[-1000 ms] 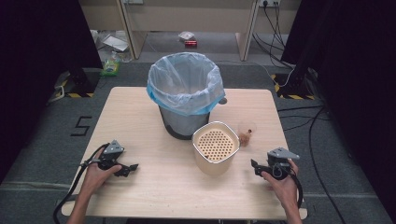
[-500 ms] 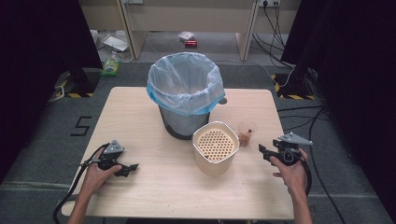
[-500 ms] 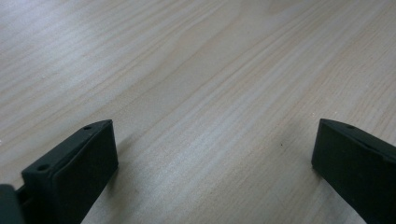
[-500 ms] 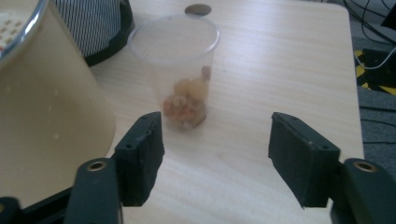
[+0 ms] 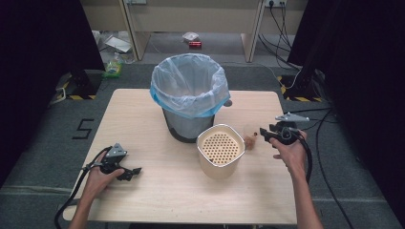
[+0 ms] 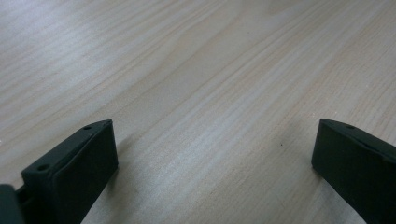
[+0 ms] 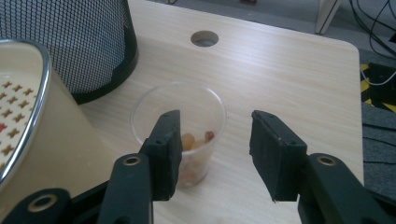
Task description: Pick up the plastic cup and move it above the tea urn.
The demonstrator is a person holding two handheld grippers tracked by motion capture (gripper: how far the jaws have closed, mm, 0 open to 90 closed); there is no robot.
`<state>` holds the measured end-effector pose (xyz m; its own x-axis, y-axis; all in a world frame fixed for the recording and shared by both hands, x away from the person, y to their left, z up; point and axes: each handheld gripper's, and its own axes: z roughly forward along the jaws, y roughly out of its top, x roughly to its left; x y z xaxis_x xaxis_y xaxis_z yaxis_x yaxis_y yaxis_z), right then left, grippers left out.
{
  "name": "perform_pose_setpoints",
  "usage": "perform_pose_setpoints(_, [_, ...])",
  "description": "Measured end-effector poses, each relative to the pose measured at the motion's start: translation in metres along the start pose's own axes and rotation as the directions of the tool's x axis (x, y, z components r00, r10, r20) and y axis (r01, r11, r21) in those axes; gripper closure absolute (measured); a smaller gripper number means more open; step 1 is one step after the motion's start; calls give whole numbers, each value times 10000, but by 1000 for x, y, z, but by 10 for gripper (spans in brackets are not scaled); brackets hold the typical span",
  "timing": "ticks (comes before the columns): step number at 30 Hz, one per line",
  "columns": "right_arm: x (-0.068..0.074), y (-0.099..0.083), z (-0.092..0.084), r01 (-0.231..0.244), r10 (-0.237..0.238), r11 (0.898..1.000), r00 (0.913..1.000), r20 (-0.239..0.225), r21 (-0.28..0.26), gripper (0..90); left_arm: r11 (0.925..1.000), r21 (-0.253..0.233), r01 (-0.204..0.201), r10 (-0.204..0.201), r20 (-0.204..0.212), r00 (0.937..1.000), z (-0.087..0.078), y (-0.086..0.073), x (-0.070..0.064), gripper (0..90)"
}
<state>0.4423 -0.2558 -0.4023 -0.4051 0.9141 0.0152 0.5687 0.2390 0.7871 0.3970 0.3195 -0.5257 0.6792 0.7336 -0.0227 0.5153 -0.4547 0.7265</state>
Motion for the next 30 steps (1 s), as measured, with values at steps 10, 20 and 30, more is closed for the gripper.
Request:
perform_pose_setpoints(10, [0, 16, 32, 325, -333, 9957, 9994, 78, 870, 625, 10000, 0, -3, 3, 0, 10000, 0, 0, 0, 0])
perform_pose_setpoints(20, [-5, 14, 55, 333, -347, 9861, 9994, 59, 1629, 682, 10000, 0, -1, 1, 1, 10000, 0, 0, 0, 0])
perform_pose_setpoints(30, [0, 12, 53, 934, -884, 9885, 9950, -472, 1190, 843, 10000, 1, -1, 1, 1, 10000, 0, 0, 0, 0])
